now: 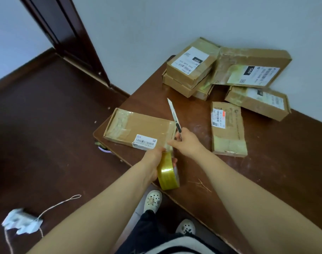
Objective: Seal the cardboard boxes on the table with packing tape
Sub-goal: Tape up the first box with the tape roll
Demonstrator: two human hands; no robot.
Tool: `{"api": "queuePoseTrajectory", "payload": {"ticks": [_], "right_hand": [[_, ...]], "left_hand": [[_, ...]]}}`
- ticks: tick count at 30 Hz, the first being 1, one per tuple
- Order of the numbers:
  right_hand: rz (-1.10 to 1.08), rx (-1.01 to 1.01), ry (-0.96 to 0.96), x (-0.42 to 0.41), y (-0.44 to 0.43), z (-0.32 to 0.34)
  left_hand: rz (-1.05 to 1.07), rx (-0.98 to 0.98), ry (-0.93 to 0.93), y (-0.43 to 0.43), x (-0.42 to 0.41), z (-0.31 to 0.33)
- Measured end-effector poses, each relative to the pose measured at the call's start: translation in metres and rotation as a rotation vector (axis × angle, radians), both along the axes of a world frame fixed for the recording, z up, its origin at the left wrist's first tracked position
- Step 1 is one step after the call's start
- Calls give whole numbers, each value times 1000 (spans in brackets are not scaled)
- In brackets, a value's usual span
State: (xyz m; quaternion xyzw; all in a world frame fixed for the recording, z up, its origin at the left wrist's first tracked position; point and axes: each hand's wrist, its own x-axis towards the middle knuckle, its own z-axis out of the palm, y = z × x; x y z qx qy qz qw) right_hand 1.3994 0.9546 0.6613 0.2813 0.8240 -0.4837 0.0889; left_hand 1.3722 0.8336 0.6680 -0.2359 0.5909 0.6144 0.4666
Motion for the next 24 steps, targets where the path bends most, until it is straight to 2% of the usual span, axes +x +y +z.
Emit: {"api": "queuePoseTrajectory", "payload": {"ticks": [4, 10, 14, 17, 21, 24], "right_hand": [[167, 101, -97, -26, -6, -13], [170, 175, -246, -30, -12, -22], [149, 169, -265, -33, -13, -24], [150, 174, -280, -33, -14, -24], [154, 175, -288, -34, -14, -21], [106, 177, -193, -26, -11, -10]], "left_hand": [[20, 10, 14, 1, -5, 0], [29, 20, -49, -8, 2, 3], [-3, -53, -4, -14, 5, 5], [-105, -117, -60, -26, 19, -3], [-74, -94, -86, -29, 24, -5], [-107, -90, -75, -28, 21, -2]]}}
